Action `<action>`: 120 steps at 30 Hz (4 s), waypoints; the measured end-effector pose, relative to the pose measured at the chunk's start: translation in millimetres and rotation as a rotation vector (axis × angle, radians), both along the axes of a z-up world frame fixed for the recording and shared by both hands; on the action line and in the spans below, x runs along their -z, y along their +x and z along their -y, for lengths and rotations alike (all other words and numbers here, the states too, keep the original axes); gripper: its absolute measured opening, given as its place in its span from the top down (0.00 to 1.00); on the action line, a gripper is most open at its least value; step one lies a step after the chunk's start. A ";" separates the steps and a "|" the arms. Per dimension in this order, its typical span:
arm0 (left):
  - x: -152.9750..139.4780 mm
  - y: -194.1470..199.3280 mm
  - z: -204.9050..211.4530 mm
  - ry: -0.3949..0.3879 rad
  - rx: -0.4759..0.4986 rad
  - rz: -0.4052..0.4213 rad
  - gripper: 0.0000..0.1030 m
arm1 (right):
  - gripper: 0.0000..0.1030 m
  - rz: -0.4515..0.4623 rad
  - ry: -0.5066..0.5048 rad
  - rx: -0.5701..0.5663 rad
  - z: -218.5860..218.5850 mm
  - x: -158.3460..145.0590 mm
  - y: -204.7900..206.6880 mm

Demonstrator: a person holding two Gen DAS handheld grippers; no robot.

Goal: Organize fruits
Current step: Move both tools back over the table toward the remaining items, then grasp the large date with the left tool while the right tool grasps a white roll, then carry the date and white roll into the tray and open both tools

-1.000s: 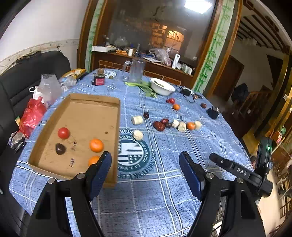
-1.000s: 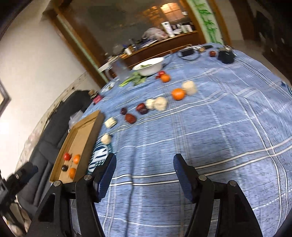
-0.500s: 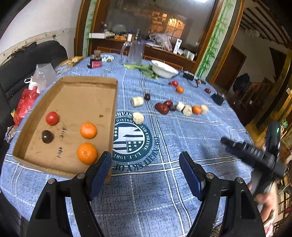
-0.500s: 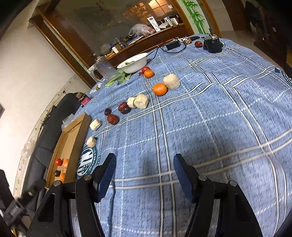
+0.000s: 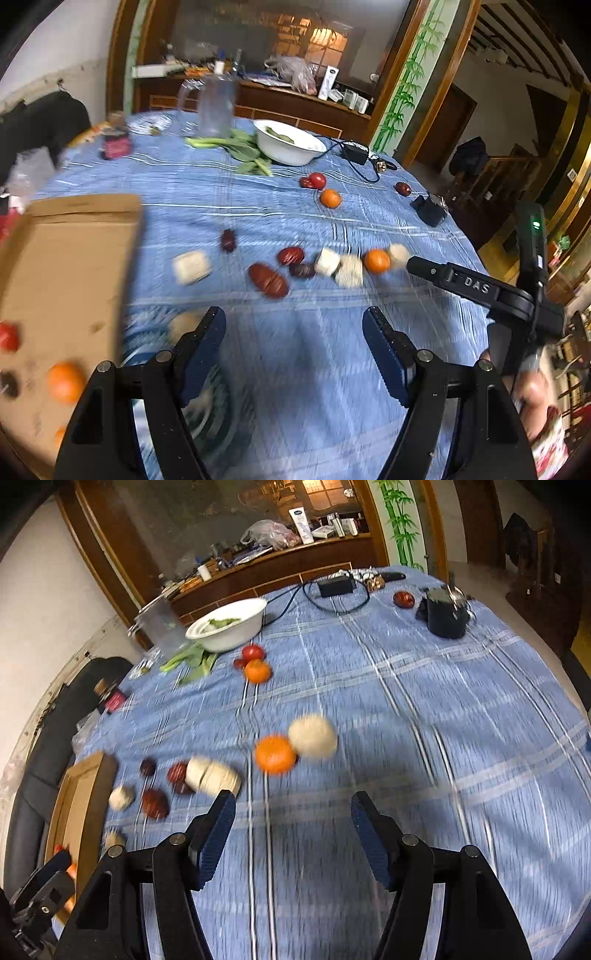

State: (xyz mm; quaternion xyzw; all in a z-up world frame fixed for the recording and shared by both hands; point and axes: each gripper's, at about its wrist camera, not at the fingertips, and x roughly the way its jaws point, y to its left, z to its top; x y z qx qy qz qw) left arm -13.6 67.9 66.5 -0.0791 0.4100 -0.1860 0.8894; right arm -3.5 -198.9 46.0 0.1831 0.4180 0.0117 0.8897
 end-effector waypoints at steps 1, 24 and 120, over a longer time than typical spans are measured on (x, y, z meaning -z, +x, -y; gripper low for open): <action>5.3 12.6 3.4 -0.021 0.001 -0.021 0.27 | 0.33 0.013 0.006 0.005 2.3 0.6 7.6; 56.5 60.5 18.4 0.048 0.043 -0.062 0.60 | 0.40 0.006 0.009 0.048 19.0 31.8 38.0; -12.7 63.4 -230.4 0.152 -0.265 -0.053 0.66 | 0.62 0.045 0.010 -0.476 -261.5 -64.0 21.4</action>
